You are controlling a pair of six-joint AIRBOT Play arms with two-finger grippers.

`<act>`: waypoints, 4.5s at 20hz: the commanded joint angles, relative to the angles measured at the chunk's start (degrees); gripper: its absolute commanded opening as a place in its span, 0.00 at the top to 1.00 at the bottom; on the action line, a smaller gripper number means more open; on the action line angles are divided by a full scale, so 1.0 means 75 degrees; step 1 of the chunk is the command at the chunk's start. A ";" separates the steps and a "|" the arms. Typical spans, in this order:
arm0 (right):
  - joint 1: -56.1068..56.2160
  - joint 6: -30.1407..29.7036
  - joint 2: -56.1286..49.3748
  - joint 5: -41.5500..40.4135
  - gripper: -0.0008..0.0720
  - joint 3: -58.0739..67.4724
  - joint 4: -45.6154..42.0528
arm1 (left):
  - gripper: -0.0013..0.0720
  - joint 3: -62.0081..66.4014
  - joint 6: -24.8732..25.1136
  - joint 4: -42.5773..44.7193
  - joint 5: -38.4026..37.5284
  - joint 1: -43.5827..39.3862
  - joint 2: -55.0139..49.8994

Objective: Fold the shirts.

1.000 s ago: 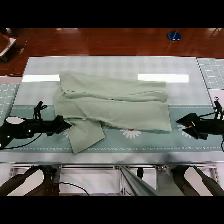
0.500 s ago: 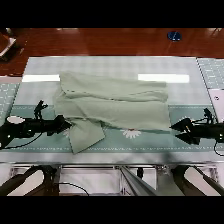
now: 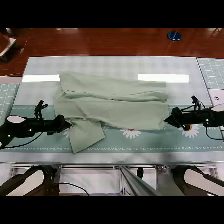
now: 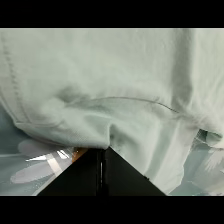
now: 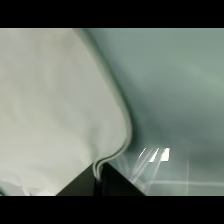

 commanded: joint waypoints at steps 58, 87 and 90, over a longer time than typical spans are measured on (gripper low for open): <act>0.0490 -0.0198 -0.0720 0.1230 0.93 0.4427 -0.0912 | 0.96 0.4103 -0.1218 0.1058 0.1553 -0.3296 -0.0504; 0.3570 0.0530 0.2331 0.1192 0.93 0.4325 -0.0207 | 0.96 0.9308 -0.2192 0.1620 -0.2366 -0.5106 -0.3363; 0.5039 0.0554 0.0358 0.0717 0.93 0.5689 -0.0207 | 0.96 0.7775 -0.2014 0.2183 -0.2232 -0.4057 -0.1212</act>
